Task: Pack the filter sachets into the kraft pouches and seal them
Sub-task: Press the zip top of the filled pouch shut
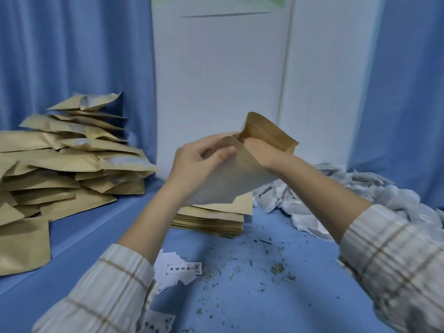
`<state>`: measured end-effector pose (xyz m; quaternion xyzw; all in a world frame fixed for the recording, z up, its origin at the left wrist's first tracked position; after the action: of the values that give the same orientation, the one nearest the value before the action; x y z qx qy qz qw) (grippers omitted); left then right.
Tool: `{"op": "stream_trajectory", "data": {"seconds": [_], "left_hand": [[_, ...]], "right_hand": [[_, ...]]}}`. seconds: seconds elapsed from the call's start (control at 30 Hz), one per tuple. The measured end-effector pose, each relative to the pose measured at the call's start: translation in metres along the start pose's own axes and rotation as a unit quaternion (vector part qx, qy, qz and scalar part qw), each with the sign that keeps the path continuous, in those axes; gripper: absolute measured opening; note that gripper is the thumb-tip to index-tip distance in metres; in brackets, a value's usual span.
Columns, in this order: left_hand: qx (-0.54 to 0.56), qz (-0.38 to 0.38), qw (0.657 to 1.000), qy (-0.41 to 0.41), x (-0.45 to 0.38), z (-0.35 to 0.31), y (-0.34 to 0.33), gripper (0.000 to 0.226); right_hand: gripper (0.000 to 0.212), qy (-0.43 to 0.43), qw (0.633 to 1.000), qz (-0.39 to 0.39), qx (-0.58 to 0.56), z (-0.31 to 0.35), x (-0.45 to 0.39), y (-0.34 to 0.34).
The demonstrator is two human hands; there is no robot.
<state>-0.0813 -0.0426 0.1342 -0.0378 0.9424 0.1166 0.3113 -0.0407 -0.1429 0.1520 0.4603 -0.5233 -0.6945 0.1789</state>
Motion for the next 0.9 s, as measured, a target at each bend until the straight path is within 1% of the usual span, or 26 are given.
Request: {"op": "stream_trajectory", "data": {"seconds": [0.03,0.07,0.1,0.17,0.2,0.27,0.3,0.33,0.37,0.43,0.47,0.5,0.53,0.57,0.63,0.7,0.77,0.83,0.87,0.9], "left_hand": [[0.014,-0.030,0.999,0.000,-0.001,-0.004,0.000,0.022],[0.016,-0.054,0.998,0.003,0.000,-0.009,-0.002,0.022],[0.022,-0.071,0.997,0.015,-0.003,-0.009,-0.001,0.021],[0.054,-0.082,0.995,0.033,-0.009,-0.006,0.002,0.012],[0.065,-0.094,0.993,0.040,-0.011,-0.006,0.005,0.014],[0.089,-0.106,0.989,0.060,-0.014,-0.001,0.007,0.033],[0.108,-0.107,0.986,0.071,-0.015,0.003,0.007,0.032],[0.124,-0.105,0.983,0.087,-0.016,0.007,0.006,0.030],[0.138,-0.100,0.980,0.103,-0.017,0.012,0.003,0.030],[0.158,-0.084,0.975,0.131,-0.016,0.021,-0.006,0.036],[0.167,-0.081,0.972,0.142,-0.015,0.024,-0.011,0.035],[0.176,-0.078,0.969,0.154,-0.013,0.028,-0.015,0.031],[0.188,-0.076,0.965,0.167,-0.012,0.033,-0.018,0.026],[0.198,-0.074,0.961,0.177,-0.010,0.036,-0.021,0.023],[0.207,-0.073,0.957,0.187,-0.008,0.043,-0.024,0.023],[0.212,-0.081,0.955,0.191,-0.007,0.049,-0.025,0.024],[0.209,-0.090,0.954,0.195,-0.004,0.056,-0.027,0.025],[0.213,-0.097,0.952,0.199,0.000,0.064,-0.031,0.030],[0.214,-0.103,0.950,0.201,0.002,0.067,-0.033,0.033],[0.211,-0.108,0.950,0.202,0.004,0.070,-0.036,0.035]], "right_hand": [[0.026,-0.013,1.000,0.002,0.009,-0.002,0.004,0.008],[0.029,-0.041,0.999,-0.003,0.011,-0.006,0.009,0.019],[0.034,-0.051,0.998,-0.013,0.024,-0.010,0.014,0.031],[0.043,-0.060,0.997,-0.056,0.012,-0.015,0.029,0.055],[0.049,-0.059,0.995,-0.082,-0.004,-0.017,0.037,0.068],[0.066,-0.062,0.991,-0.114,-0.015,-0.023,0.057,0.087],[0.073,-0.065,0.990,-0.121,-0.018,-0.027,0.068,0.093],[0.075,-0.057,0.990,-0.128,-0.022,-0.030,0.078,0.094],[0.072,-0.039,0.991,-0.125,-0.011,-0.031,0.086,0.093],[0.056,-0.014,0.993,-0.116,0.020,-0.035,0.096,0.089],[0.045,-0.023,0.993,-0.118,-0.005,-0.040,0.101,0.087],[0.038,-0.042,0.990,-0.120,-0.057,-0.047,0.106,0.083],[0.034,-0.066,0.984,-0.121,-0.110,-0.053,0.111,0.079],[0.033,-0.078,0.977,-0.125,-0.155,-0.060,0.116,0.073],[0.032,-0.089,0.965,-0.153,-0.195,-0.071,0.124,0.067],[0.032,-0.116,0.955,-0.201,-0.185,-0.083,0.133,0.068],[0.025,-0.136,0.951,-0.219,-0.172,-0.091,0.140,0.067],[0.020,-0.133,0.948,-0.228,-0.180,-0.095,0.143,0.065],[0.024,-0.128,0.947,-0.233,-0.181,-0.095,0.143,0.065],[0.035,-0.127,0.948,-0.234,-0.173,-0.096,0.144,0.066]]}}
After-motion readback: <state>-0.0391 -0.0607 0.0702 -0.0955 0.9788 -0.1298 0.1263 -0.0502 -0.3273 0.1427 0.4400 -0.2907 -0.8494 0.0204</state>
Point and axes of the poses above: each hand's wrist, its own x-axis away from the middle knuckle, its own y-axis out of the back of the hand, z = x × y, the point moved 8 cm from there along -x, towards the middle knuckle, and after that the axes turned 15 degrees about y, right-handed, at the moved point
